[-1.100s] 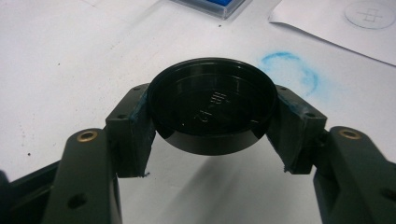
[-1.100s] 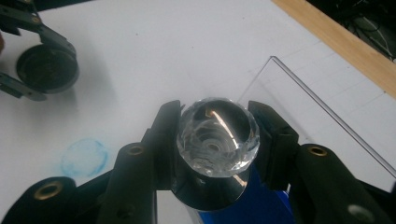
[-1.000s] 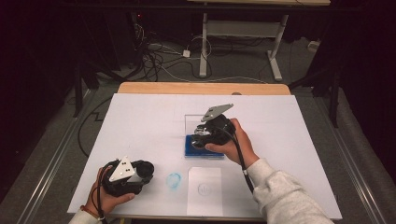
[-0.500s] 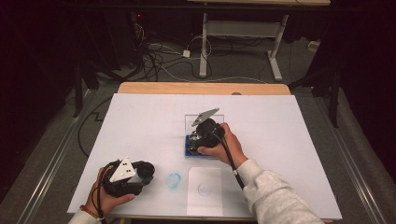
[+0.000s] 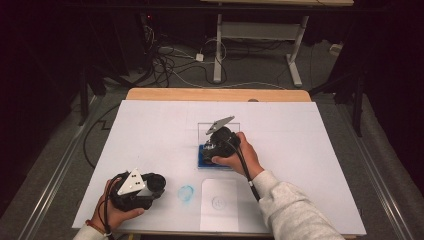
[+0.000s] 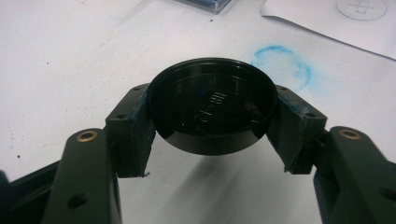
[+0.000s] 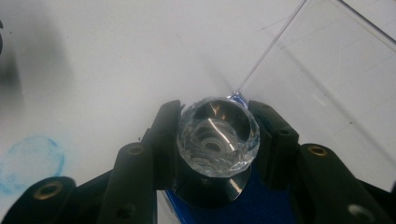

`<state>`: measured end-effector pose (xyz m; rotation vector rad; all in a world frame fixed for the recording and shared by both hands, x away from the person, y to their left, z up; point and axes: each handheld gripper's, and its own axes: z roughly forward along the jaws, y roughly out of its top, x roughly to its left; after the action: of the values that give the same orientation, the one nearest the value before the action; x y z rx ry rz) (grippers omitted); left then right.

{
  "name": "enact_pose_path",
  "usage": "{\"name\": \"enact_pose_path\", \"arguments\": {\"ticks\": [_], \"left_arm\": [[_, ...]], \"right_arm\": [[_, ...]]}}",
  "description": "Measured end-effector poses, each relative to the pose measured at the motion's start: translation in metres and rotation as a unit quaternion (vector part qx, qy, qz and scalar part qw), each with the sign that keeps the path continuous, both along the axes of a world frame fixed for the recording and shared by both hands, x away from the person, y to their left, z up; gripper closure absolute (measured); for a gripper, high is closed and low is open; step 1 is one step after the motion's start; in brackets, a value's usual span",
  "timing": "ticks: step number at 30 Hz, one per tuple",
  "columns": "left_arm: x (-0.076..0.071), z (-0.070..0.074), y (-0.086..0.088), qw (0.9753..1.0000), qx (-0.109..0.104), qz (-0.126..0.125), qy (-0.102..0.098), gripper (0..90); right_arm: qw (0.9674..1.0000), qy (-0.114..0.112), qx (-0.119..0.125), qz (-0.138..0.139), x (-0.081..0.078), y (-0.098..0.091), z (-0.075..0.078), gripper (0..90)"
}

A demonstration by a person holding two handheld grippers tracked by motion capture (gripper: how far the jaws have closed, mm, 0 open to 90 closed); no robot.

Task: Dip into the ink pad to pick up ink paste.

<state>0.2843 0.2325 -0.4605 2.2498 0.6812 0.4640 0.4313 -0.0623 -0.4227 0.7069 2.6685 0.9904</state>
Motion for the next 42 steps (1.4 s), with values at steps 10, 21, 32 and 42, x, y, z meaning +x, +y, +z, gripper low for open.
{"name": "enact_pose_path", "arguments": {"ticks": [10,21,32,42], "left_arm": [[0.000,-0.001,-0.001,1.0000,0.003,-0.002,0.003,36.7],[-0.001,-0.001,-0.001,1.0000,0.005,-0.005,0.005,36.7],[-0.001,-0.002,-0.003,0.9999,0.005,-0.005,0.007,36.7],[0.000,-0.002,-0.003,0.9999,0.001,-0.007,0.010,36.7]], "right_arm": [[0.9999,-0.008,0.014,-0.003,-0.005,-0.007,-0.005,57.5],[0.9997,-0.016,0.018,-0.004,-0.005,-0.009,-0.008,57.3],[0.9995,-0.030,-0.001,-0.005,-0.008,-0.004,-0.008,57.2],[0.9992,-0.039,-0.010,-0.003,-0.010,-0.002,-0.008,57.2]]}}
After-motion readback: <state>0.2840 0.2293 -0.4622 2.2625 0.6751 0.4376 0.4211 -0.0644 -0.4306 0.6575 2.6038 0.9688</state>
